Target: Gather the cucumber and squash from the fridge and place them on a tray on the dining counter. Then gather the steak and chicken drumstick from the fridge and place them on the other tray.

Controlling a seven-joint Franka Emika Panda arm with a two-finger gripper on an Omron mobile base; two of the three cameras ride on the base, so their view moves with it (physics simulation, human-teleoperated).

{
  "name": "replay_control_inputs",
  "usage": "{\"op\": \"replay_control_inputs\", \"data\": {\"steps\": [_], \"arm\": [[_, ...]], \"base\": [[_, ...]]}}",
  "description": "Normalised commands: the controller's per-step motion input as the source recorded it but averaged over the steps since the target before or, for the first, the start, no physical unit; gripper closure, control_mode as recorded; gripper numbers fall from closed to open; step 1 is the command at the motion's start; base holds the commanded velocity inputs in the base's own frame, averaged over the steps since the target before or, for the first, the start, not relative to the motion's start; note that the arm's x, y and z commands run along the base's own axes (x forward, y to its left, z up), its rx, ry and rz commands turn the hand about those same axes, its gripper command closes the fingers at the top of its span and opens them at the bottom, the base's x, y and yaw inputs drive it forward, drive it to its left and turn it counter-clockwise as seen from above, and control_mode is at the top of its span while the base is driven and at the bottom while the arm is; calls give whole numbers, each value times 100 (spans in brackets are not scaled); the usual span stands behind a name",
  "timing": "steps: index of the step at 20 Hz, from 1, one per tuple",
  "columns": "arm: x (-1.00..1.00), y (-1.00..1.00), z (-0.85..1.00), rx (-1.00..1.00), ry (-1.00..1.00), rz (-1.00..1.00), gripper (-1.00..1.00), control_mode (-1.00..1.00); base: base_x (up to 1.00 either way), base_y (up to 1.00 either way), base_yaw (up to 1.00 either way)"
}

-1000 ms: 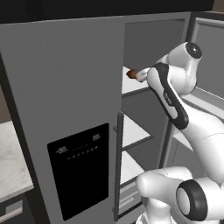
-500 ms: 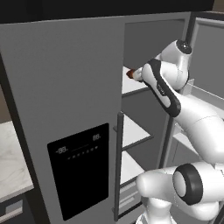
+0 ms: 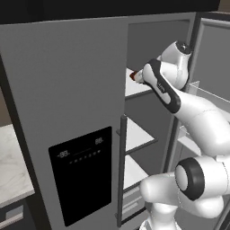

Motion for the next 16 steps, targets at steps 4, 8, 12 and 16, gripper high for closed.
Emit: {"op": "replay_control_inputs", "data": {"steps": [4,8,12,16], "arm": [[2,0,-14,0,-3,0,-100,-100],[7,0,-4,0,-4,0,-100,-100],[14,0,0,0,-1,0,-100,-100],[26,0,0,0,0,0,-100,-100]], "base": [[0,0,0],[0,0,0],[0,0,0],[0,0,0]]}}
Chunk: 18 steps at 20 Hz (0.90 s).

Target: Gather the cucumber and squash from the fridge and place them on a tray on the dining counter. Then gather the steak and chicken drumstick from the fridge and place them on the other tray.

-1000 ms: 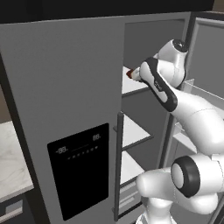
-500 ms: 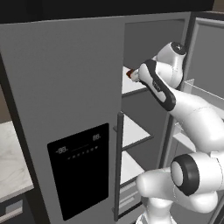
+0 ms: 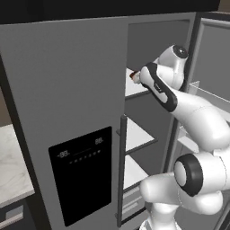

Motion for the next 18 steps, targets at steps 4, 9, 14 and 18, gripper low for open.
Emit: {"op": "replay_control_inputs", "data": {"steps": [4,9,14,18], "arm": [[43,0,-7,0,0,0,-100,-100],[45,0,-7,0,0,0,-100,-100],[41,0,-11,0,0,0,-100,-100],[35,-1,-15,0,0,0,-100,-100]], "base": [[0,0,0],[0,0,0],[0,0,0],[0,0,0]]}}
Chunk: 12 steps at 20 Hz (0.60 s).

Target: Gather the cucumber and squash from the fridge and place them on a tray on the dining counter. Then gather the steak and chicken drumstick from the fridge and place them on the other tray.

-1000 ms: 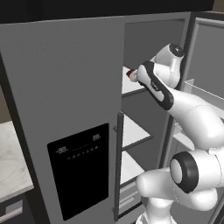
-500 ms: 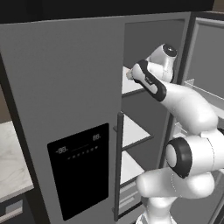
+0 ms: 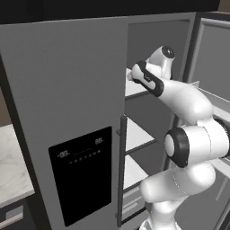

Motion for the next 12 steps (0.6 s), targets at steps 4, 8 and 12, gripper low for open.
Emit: {"op": "replay_control_inputs", "data": {"steps": [4,8,12], "arm": [[37,0,-13,0,0,0,-100,-100],[36,-4,-10,0,0,0,-100,-100],[24,-4,-13,0,1,0,-100,-100]], "base": [[0,0,0],[0,0,0],[0,0,0]]}}
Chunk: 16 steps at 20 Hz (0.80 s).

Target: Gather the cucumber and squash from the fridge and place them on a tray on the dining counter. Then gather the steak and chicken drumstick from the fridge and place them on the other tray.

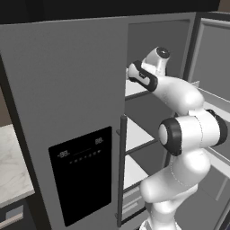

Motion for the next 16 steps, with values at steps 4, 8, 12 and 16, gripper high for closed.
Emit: {"op": "replay_control_inputs", "data": {"steps": [4,8,12,16], "arm": [[7,0,-28,0,7,0,100,-100],[0,0,-33,0,7,0,100,-100],[-3,0,-31,0,5,0,100,-100],[-30,0,-14,0,-15,0,100,-100]], "base": [[0,0,0],[0,0,0],[0,0,0],[0,0,0]]}}
